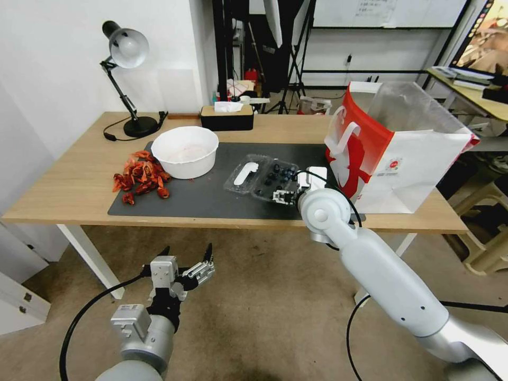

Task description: Close the takeout container lid, then place the container into the takeout bag.

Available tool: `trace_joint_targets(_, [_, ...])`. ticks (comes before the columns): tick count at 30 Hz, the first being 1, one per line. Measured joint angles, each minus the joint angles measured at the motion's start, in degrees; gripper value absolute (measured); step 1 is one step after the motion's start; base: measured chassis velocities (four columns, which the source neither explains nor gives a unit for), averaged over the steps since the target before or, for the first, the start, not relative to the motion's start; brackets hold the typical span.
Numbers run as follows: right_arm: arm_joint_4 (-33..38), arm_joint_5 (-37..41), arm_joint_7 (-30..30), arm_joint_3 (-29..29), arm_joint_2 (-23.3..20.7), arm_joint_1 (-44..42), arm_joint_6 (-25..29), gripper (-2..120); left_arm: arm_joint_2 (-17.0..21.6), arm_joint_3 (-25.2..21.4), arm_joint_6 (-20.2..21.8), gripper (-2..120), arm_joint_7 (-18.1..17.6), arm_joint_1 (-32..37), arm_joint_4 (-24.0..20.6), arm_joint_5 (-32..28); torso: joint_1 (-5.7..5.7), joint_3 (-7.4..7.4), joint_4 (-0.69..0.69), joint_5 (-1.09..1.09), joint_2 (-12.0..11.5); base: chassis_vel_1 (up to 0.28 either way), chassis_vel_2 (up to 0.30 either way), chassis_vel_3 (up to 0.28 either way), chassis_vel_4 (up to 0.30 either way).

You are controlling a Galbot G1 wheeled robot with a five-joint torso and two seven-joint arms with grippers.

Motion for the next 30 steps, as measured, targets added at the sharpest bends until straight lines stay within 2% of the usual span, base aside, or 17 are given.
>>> trace_joint_targets(13, [-0.88, 5.60, 6.26, -0.71, -0.31, 2.57, 0.10, 100, 0.41, -0.11, -0.60, 100, -0.42, -0.53, 0.12, -0.23, 0.00, 0.00, 0.00, 0.00, 0.00, 0.000, 0.000, 0.000, 0.000])
trace_joint_targets(30, [-1.03, 6.50, 6.90, -0.51, -2.72, 2.62, 0.10, 100, 0.48, -0.06, -1.26, 100, -0.52, -0.94, 0.44, -0.35, 0.00, 0.00, 0.00, 0.00, 0.00, 0.000, 0.000, 0.000, 0.000])
